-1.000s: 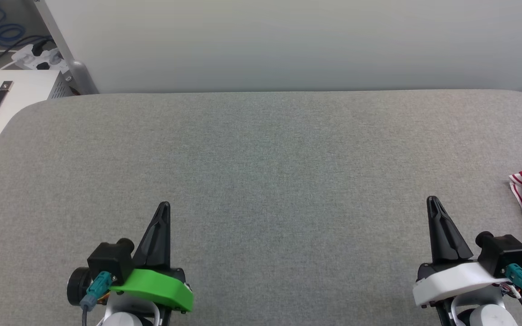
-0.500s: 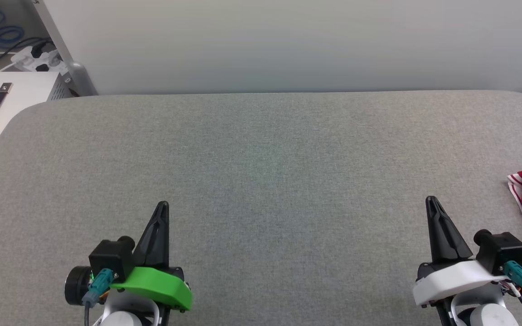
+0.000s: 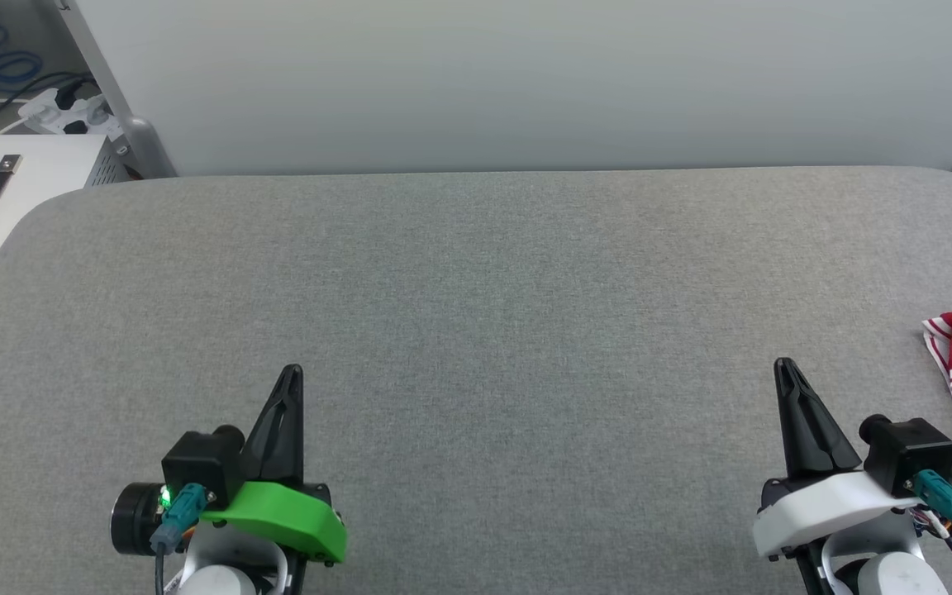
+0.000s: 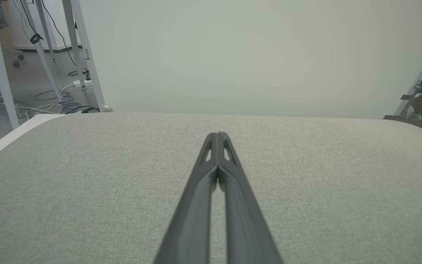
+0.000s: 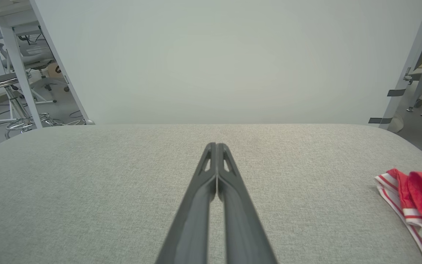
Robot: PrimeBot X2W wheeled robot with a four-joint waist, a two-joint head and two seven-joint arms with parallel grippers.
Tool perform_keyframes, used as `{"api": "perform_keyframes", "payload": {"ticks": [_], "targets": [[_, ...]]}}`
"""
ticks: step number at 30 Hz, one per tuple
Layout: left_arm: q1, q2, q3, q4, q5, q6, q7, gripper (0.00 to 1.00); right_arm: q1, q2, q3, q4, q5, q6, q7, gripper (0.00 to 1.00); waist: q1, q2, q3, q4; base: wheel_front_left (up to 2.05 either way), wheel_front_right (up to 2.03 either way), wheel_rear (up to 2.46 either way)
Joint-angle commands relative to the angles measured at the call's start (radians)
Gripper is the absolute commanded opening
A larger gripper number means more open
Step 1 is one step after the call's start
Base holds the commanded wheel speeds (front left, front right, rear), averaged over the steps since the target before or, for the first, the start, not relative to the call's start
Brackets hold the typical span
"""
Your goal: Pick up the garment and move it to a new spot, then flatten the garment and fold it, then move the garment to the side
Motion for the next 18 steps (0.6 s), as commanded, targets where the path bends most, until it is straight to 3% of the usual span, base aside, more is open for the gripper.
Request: {"api": "perform_keyframes", "payload": {"ticks": [1,18], "targets": [[0.007,-0.003,0.005,-0.006,0.011,0.009,0.005,0.0,0.007,0.001,0.0,-0.006,-0.008,0.0,0.005,0.0,0.0,0.0,0.0,0.0,0.0,0.0,0.0],[0.01,-0.004,0.013,-0.024,0.039,0.026,0.04,0.0,0.01,0.001,-0.001,-0.02,-0.03,-0.001,0.039,0.0,0.0,0.0,-0.005,-0.003,0.0,0.0,0.0]]}}
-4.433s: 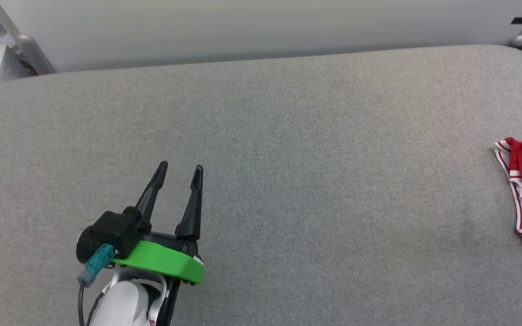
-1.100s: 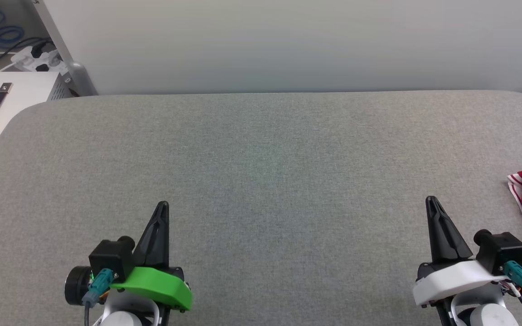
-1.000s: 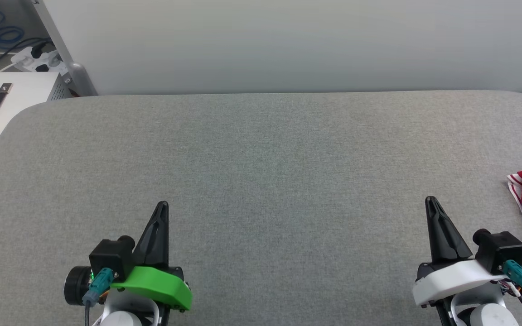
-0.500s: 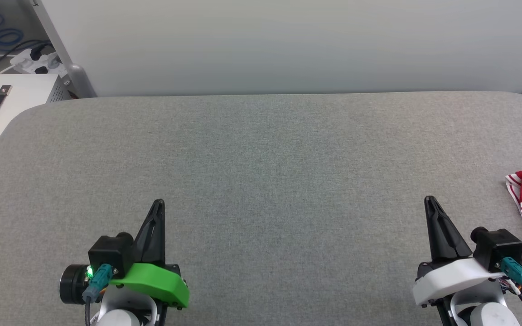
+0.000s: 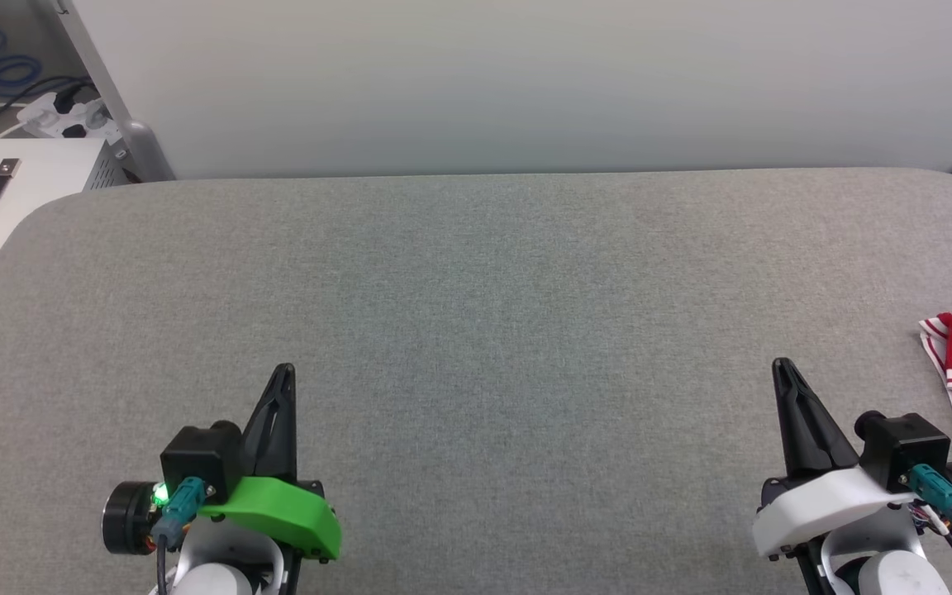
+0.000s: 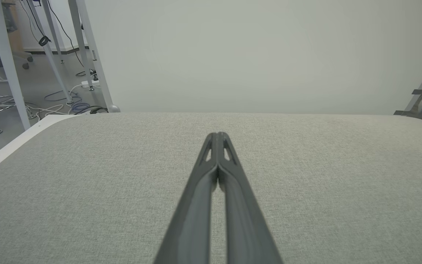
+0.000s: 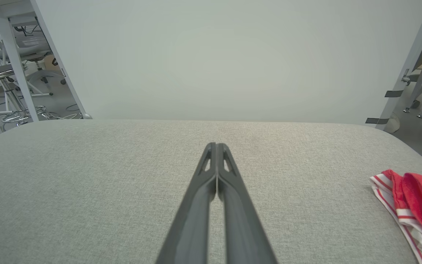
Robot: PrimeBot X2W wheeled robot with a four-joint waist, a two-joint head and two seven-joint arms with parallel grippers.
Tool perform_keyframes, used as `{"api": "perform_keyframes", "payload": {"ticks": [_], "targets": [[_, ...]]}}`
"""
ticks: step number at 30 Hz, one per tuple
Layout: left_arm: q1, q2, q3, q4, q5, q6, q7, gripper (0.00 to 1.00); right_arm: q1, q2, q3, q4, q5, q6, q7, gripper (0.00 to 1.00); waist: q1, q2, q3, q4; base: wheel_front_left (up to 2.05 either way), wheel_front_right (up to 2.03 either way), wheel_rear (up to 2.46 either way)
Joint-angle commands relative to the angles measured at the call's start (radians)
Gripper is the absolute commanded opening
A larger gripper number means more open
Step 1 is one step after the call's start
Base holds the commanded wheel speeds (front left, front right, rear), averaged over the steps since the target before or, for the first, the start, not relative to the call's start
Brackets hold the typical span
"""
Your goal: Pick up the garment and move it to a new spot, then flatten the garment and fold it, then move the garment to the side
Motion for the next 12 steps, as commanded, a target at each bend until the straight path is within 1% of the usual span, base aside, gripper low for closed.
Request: {"api": "perform_keyframes", "payload": {"ticks": [1,12], "targets": [[0.01,-0.004,0.001,-0.009,0.011,0.009,0.007,0.0,0.01,0.001,0.0,-0.007,-0.009,-0.001,0.005,0.0,0.0,0.0,0.0,0.0,0.0,0.0,0.0],[0.012,-0.004,0.006,-0.021,0.029,0.02,0.029,0.0,0.012,0.001,-0.001,-0.016,-0.023,-0.001,0.027,0.0,0.0,0.0,-0.003,-0.002,0.0,0.0,0.0]]}}
